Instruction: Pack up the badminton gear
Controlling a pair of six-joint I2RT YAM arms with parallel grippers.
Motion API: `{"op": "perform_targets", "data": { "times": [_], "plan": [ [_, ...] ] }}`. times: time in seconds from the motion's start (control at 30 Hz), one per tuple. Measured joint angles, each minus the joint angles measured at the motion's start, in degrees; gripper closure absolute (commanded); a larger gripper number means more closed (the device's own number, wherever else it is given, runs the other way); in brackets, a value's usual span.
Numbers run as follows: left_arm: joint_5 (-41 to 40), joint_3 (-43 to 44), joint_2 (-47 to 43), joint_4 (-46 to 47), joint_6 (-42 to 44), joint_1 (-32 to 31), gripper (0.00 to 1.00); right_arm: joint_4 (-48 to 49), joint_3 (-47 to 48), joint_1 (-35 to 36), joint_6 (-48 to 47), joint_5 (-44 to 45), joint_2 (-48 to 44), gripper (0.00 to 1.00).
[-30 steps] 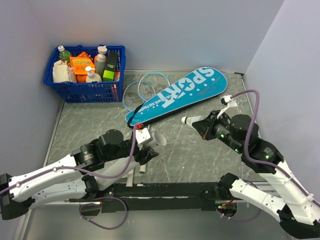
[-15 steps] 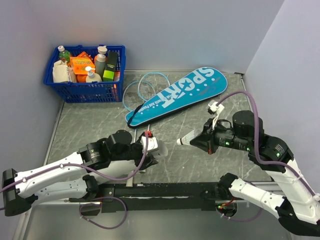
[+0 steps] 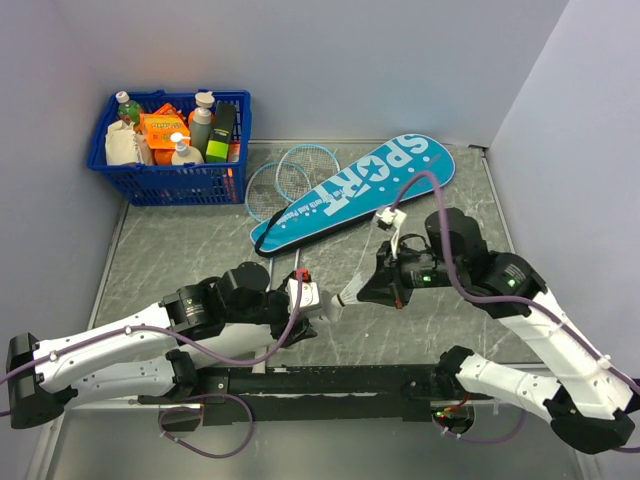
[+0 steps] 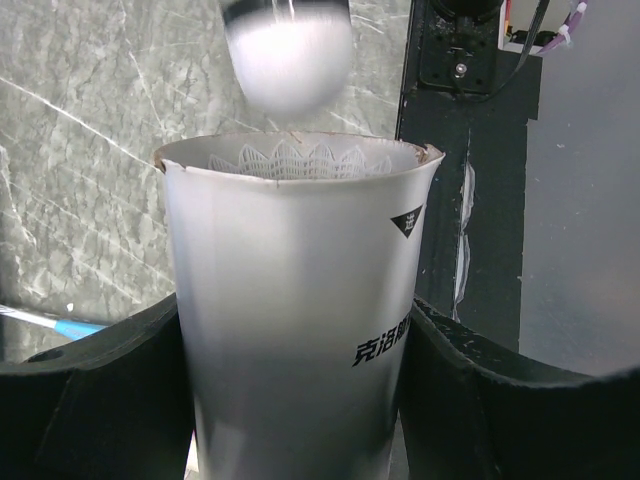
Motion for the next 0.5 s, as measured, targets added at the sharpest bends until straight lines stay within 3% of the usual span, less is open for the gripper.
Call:
{"op": "perform_targets", "data": {
  "times": [0.5],
  "plan": [
    [0.0, -0.5, -1.9, 0.3, -0.1, -0.2, 0.99, 10.7, -7.4, 2.5, 3.0, -4.9, 3.7, 1.00]
  ]
}}
